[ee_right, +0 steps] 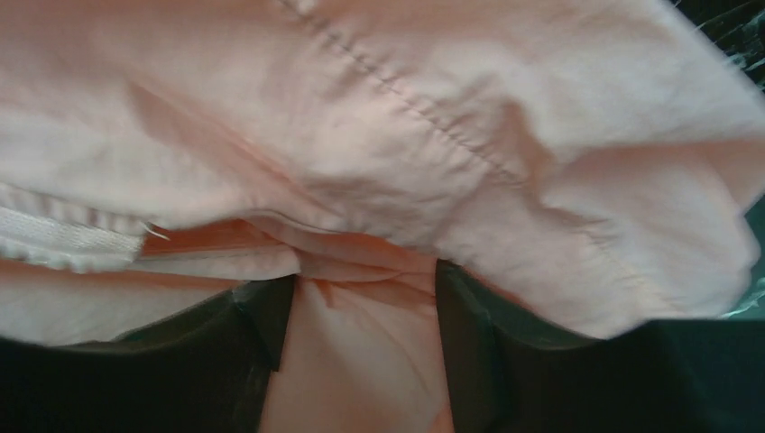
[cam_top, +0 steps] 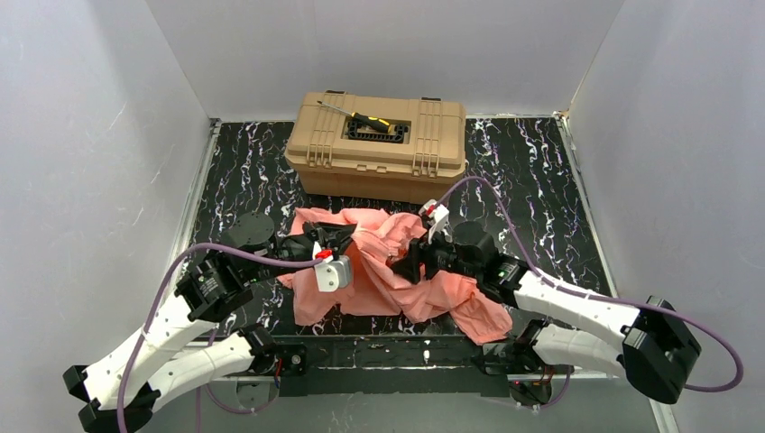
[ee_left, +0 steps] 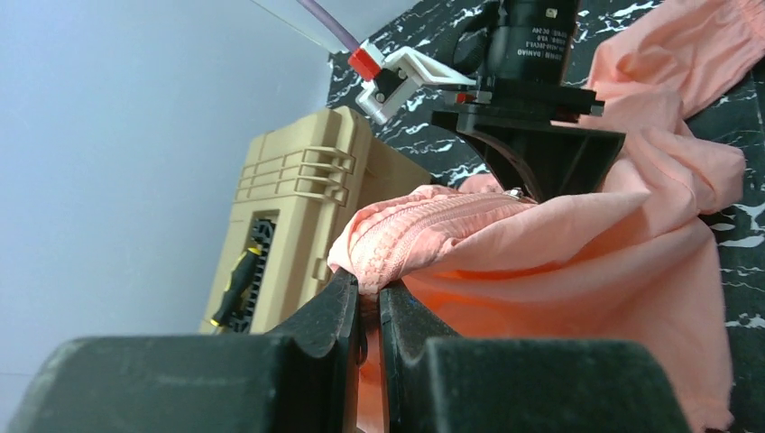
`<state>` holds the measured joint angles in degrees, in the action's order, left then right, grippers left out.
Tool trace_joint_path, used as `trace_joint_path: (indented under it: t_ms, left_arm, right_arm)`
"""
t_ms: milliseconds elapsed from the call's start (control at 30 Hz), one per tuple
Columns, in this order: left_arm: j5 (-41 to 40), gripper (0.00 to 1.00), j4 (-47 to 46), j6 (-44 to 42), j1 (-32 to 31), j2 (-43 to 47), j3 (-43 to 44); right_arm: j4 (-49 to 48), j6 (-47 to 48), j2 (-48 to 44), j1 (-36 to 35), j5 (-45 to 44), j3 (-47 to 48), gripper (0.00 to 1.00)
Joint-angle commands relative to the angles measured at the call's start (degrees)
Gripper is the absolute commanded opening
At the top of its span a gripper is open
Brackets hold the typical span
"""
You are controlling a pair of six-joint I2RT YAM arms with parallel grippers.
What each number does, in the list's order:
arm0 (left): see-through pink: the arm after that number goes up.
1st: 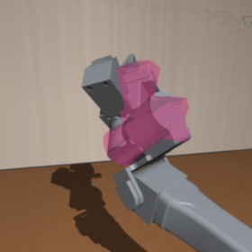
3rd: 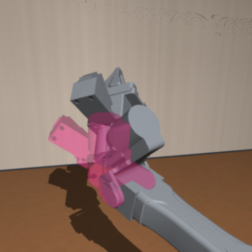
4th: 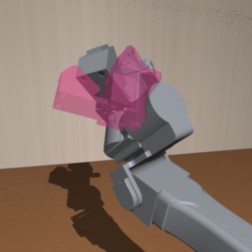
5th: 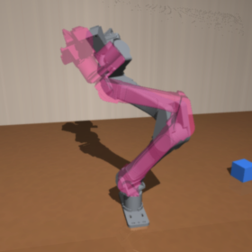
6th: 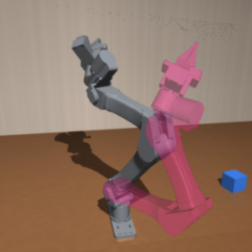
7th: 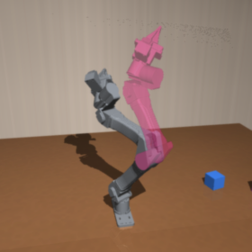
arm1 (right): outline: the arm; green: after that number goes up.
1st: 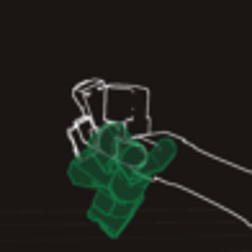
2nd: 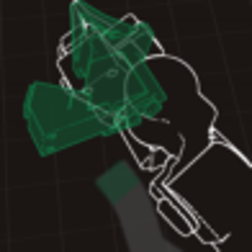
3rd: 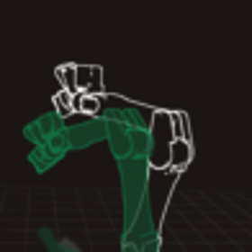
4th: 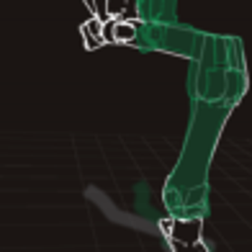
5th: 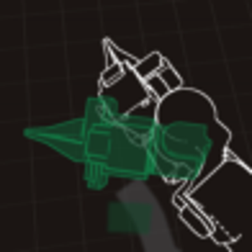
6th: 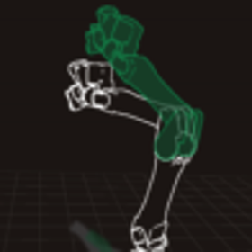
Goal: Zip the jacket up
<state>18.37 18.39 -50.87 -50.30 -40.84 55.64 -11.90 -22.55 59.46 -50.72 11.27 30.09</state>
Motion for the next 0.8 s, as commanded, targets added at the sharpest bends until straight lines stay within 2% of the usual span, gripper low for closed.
trace_joint_path:
  t_ms: [0, 67, 100, 167, 233, 467, 500, 600, 667, 767]
  left_arm:
    - [2.07, 0.0, 1.53, -2.58, 0.2, -0.4, 3.66]
    - [2.11, 0.0, 3.43, -3.11, 0.21, 0.23, 2.83]
    - [2.06, 0.0, 4.37, -3.09, 0.21, 0.8, 2.01]
    - [1.98, 0.0, 5.53, -2.76, 0.21, 2.3, -0.29]
    - [2.06, 0.0, 6.88, -3.0, 0.2, 4.02, -3.31]
    - [0.32, 0.02, 11.01, -3.09, 0.21, 10.36, -13.16]
    - [0.14, 0.05, 12.3, -3.03, 0.21, 10.8, -13.92]
    - [-0.88, 0.24, 18.58, -7.69, 0.21, 11.83, -17.13]
    - [-3.54, 0.4, 20.27, -8.53, 0.21, 13.06, -19.59]
    - [-4.46, 0.48, 19.6, -6.95, 0.21, 15.26, -20.23]
  right_arm:
    - [-7.62, 3.82, -0.74, -0.13, -11.08, 1.44, 0.48]
    - [-6.52, 5.55, -4.84, -0.08, -19.77, 1.33, 0.2]
    - [-6.34, 6.3, -7.83, -0.08, -22.95, 0.97, 0.12]
    - [-5.41, 7.88, -11.5, -0.08, -25.62, 0.54, 0.05]
    - [-2.44, 8.48, -14.03, -0.08, -25.33, 0.62, 0.01]
    - [6.79, 4.8, -21.69, -0.08, -23.62, -3.7, 0.01]
    - [8.34, 4.28, -22.65, -0.08, -23.71, -4.13, 0.01]
    - [11.65, 3.39, -23.47, -0.13, -20.51, -4.42, 0.01]
    - [11.35, 3.57, -21.66, -0.17, -16.05, -4.42, 0.17]
    - [9.76, 4.69, -14.05, -0.61, -9.61, -4.09, 0.5]
